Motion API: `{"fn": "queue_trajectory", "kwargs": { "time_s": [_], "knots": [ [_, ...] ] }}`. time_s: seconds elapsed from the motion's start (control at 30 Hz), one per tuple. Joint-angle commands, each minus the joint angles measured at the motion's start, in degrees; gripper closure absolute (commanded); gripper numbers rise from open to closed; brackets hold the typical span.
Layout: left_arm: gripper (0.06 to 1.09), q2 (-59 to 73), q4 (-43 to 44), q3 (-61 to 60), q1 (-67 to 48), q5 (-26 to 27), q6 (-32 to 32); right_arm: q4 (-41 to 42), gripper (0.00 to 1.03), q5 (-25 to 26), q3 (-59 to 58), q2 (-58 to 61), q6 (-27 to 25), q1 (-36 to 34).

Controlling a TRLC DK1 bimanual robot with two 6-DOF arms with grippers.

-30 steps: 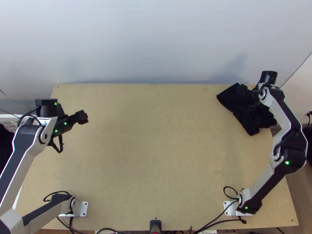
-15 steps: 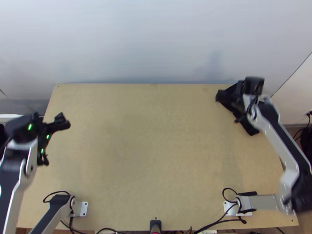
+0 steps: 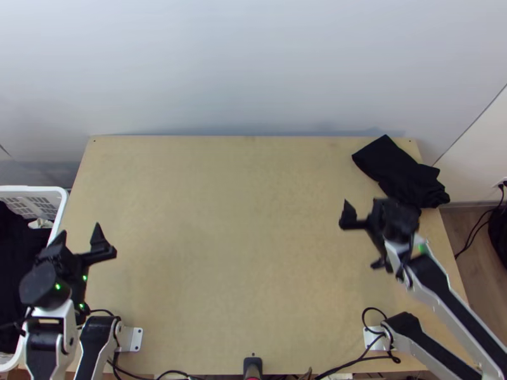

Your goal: Fold the t-shirt

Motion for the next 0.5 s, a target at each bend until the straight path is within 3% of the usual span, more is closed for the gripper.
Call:
{"fn": "queue_trajectory", "kwargs": {
  "time_s": [0.0,0.2,0.33,0.47],
  "knots": [
    [0.10,-10.8,0.4,-9.4,0.2,-1.0,0.4,4.3,0.04,2.7,-16.5,-15.5,-5.0,2.2],
    [0.10,-12.6,-0.8,-13.0,0.9,-1.2,-3.9,5.4,0.04,2.9,-25.7,-30.6,-9.5,3.9],
    [0.10,-12.2,0.6,-15.1,0.7,-1.1,-5.4,0.4,0.04,3.0,-29.3,-50.1,-12.4,7.9],
    [0.10,-12.7,0.1,-15.0,0.6,-1.2,-5.4,0.5,0.04,2.9,-29.4,-51.2,-11.6,8.1]
  ]
}}
